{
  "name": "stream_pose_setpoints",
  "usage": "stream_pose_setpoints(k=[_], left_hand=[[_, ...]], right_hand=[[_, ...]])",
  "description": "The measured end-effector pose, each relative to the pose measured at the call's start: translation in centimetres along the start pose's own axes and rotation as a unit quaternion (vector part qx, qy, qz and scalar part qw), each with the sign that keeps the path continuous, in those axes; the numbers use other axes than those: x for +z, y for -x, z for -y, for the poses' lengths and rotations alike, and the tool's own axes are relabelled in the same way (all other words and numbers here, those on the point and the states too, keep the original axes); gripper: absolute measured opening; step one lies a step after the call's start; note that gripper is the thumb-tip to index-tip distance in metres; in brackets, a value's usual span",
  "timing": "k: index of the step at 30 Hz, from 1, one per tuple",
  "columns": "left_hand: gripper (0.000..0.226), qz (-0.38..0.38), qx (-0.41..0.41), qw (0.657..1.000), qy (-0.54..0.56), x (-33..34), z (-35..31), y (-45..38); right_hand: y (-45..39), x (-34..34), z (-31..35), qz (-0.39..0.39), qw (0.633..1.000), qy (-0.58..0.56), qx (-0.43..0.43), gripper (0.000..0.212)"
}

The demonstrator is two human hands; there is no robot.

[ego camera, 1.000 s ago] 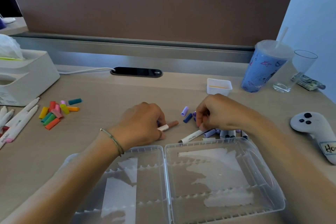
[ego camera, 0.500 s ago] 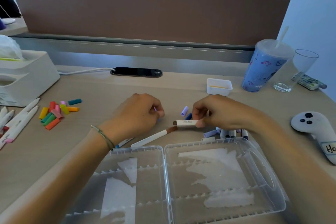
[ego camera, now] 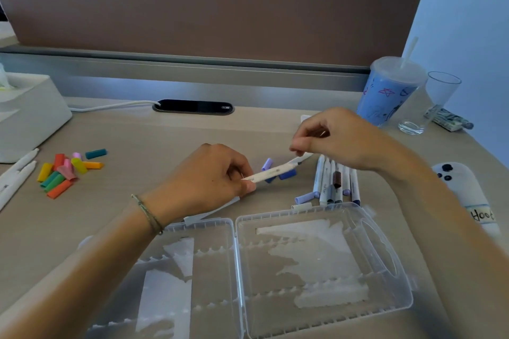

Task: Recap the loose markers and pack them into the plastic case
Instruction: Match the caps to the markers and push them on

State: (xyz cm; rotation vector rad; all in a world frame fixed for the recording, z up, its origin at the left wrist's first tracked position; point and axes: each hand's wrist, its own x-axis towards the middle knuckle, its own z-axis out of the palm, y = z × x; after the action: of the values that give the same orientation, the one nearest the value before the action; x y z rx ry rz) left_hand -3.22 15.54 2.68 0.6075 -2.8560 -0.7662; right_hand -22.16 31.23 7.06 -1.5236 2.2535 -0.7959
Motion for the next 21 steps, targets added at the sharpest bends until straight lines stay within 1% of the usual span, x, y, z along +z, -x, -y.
stream_pose_setpoints(k=[3, 5, 8, 10, 12, 14, 16, 21], left_hand=[[0.014, 0.009, -0.012, 1.0, 0.017, 0.1, -0.1, 0.0], [0.017, 0.015, -0.018, 1.0, 0.019, 0.2, -0.4, 0.0], [0.021, 0.019, -0.023, 0.999, 0.02, 0.3, -0.6, 0.1], [0.024, 0.025, -0.028, 0.999, 0.024, 0.3, -0.7, 0.1], [0.028, 0.027, -0.029, 0.998, 0.043, 0.4, -0.7, 0.1], [0.029, 0.03, -0.029, 0.997, 0.068, 0.4, -0.7, 0.1], [0.029, 0.034, -0.03, 0.996, 0.08, 0.4, -0.7, 0.1], [0.024, 0.041, -0.032, 0.996, 0.078, 0.5, -0.6, 0.1]], right_hand=[[0.6, -2.0, -2.0, -0.002, 0.996, 0.072, 0.058, 0.006], [1.0, -2.7, -3.0, 0.008, 0.992, 0.092, 0.089, 0.005], [1.2, -2.9, -3.9, 0.035, 0.979, 0.155, 0.132, 0.01], [1.3, -2.7, -4.4, 0.075, 0.962, 0.203, 0.169, 0.015], [1.3, -2.2, -4.6, 0.108, 0.949, 0.223, 0.197, 0.024], [1.1, -1.7, -4.8, 0.12, 0.943, 0.228, 0.208, 0.031], [0.9, -1.3, -5.0, 0.12, 0.942, 0.236, 0.206, 0.033], [1.0, -0.9, -5.3, 0.115, 0.948, 0.225, 0.195, 0.026]])
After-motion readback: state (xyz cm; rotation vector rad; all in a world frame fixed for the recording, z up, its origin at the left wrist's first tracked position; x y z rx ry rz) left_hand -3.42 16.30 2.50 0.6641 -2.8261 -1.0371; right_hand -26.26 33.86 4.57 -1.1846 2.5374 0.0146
